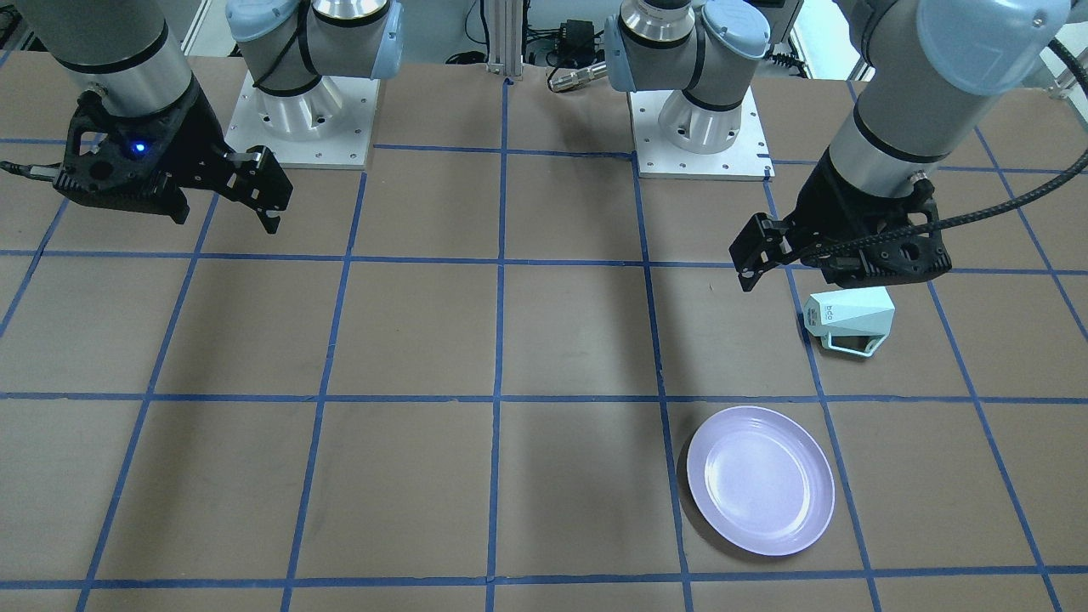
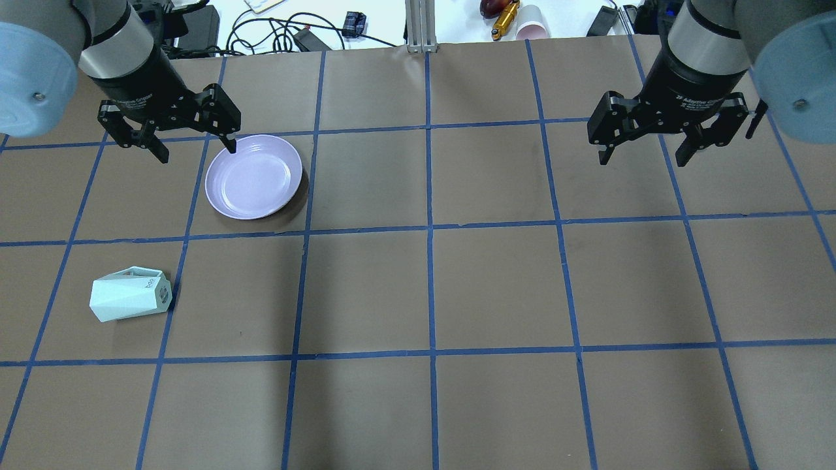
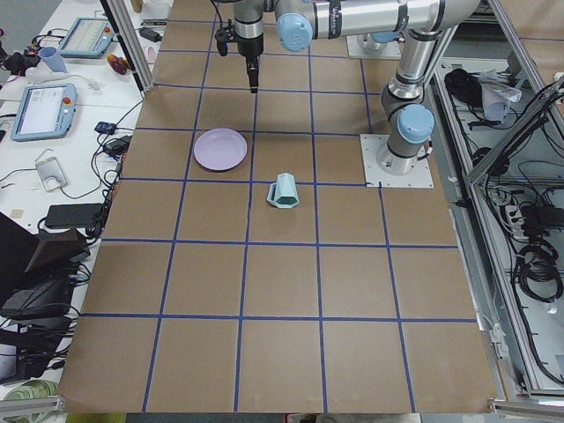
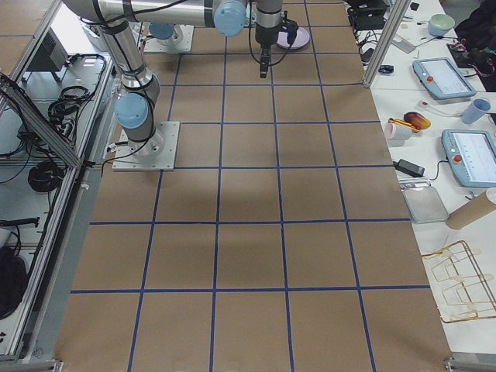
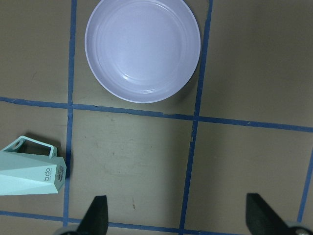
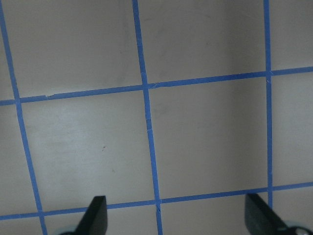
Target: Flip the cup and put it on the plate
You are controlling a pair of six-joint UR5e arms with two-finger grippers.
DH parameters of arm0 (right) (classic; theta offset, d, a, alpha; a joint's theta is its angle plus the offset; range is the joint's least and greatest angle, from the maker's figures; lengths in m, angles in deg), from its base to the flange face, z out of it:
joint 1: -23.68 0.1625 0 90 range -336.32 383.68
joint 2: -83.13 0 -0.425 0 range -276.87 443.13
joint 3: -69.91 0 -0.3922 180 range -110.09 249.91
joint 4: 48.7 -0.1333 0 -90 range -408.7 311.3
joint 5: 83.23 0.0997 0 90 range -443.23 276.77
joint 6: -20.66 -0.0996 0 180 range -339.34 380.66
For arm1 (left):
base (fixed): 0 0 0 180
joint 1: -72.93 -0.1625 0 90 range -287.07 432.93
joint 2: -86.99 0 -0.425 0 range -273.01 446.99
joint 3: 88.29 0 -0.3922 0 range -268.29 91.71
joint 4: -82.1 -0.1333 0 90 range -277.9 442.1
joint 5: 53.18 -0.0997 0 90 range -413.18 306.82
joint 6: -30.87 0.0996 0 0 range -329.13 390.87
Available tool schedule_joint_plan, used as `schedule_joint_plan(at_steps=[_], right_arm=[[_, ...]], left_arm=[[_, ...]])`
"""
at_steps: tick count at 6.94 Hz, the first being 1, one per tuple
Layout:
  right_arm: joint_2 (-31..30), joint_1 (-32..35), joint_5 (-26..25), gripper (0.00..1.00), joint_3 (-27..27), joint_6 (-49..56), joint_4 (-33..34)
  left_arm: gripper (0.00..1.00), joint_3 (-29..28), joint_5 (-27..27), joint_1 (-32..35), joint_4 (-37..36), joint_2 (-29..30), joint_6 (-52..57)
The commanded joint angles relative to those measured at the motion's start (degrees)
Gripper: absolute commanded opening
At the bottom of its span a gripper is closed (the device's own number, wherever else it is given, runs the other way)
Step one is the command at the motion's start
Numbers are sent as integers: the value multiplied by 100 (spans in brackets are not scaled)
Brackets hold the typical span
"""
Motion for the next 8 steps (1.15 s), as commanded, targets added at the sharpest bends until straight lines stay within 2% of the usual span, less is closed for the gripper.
schedule_joint_plan(at_steps=[1,2,5,7,8], right_arm=[[0,0,-1,100,0,0,0],[0,0,-1,100,0,0,0],[0,0,-1,100,0,0,0],[0,0,-1,100,9,0,0],[0,0,-1,100,9,0,0]], left_arm=[[100,45,64,-582,22,3,570],[100,106,309,-760,31,12,757],[100,159,293,-1847,74,12,1677],[100,482,320,-2516,5,73,2408],[100,554,372,-2650,-22,135,2498]])
